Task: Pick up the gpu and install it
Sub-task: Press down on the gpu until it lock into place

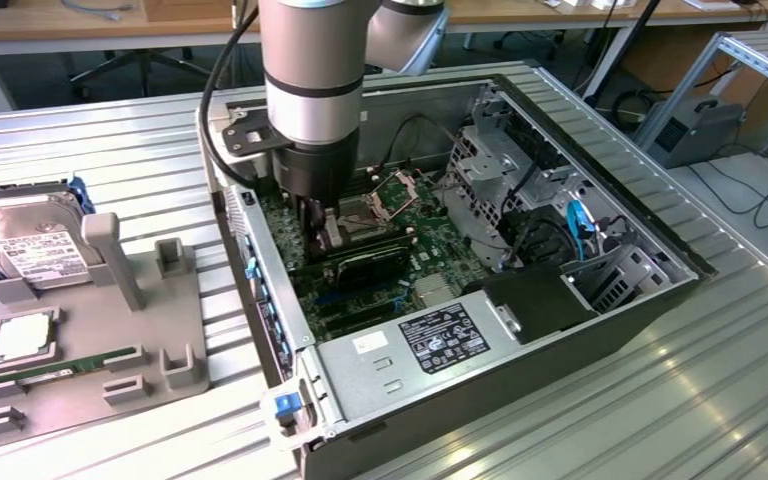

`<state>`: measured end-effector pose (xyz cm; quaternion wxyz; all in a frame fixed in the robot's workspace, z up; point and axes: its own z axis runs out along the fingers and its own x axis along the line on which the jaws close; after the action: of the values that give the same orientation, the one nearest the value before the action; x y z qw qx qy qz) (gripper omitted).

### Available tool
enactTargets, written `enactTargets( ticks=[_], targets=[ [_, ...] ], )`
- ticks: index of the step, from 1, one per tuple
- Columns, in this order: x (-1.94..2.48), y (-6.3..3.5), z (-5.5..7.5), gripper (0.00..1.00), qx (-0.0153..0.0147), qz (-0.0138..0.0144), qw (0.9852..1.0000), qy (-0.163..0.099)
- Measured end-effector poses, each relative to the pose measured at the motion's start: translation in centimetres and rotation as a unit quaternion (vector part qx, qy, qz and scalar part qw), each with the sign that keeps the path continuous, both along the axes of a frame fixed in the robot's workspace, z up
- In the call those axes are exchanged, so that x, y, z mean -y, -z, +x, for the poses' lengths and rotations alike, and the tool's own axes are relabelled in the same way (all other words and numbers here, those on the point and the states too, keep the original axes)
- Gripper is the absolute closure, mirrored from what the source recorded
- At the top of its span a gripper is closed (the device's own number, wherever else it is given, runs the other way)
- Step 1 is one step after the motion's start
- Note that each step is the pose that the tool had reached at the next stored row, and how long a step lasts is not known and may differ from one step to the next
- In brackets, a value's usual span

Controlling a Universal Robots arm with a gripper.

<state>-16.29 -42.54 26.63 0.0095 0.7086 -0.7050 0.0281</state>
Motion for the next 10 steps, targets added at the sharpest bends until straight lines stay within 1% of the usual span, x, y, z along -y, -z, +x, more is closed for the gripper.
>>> enactTargets(
  ticks=[2,5,8,10],
  targets=[
    [0.02,0.00,0.01,0.89,0.0000,0.0000,1.0000,0.000],
    [0.31,0.00,0.01,0.89,0.0000,0.0000,1.0000,0.000],
    [0.34,0.00,0.00,0.89,0.0000,0.0000,1.0000,0.000],
    [0.55,0.00,0.01,0.89,0.0000,0.0000,1.0000,0.000]
  ],
)
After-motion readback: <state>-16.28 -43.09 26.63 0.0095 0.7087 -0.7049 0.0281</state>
